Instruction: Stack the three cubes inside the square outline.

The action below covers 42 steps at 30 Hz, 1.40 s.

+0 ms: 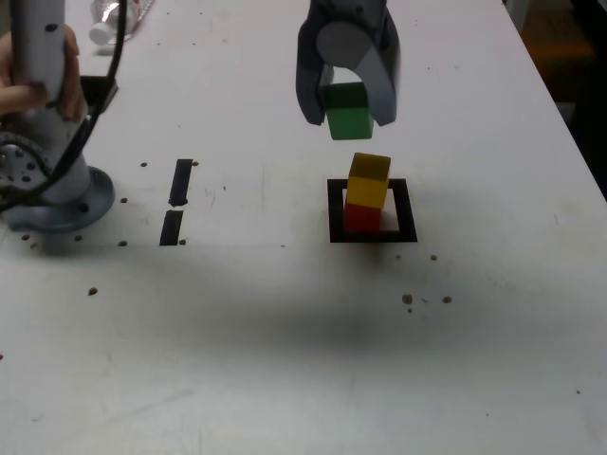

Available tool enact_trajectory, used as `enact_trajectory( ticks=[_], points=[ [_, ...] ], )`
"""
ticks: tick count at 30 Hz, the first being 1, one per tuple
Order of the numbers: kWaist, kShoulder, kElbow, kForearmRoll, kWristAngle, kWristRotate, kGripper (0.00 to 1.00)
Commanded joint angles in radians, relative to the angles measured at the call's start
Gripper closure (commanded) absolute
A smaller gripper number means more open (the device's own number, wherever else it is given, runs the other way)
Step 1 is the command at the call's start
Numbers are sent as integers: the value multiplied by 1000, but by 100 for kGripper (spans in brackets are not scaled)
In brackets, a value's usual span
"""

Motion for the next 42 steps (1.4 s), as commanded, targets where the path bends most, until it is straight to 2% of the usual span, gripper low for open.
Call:
enact_trajectory(
  ticks=[1, 6, 18, 22, 26, 28, 42],
  points=[
    [-10, 19, -22, 7, -1, -4, 74],
    [-22, 78, -50, 14, -5, -10, 74],
    [-23, 132, -41, -12, -13, -9, 73],
    [-22, 135, -31, -23, -19, -9, 65],
    [-22, 136, -21, -31, -23, -7, 51],
    [-22, 136, -20, -31, -23, -5, 47],
    [-22, 127, -17, -28, -18, 4, 33]
  ],
)
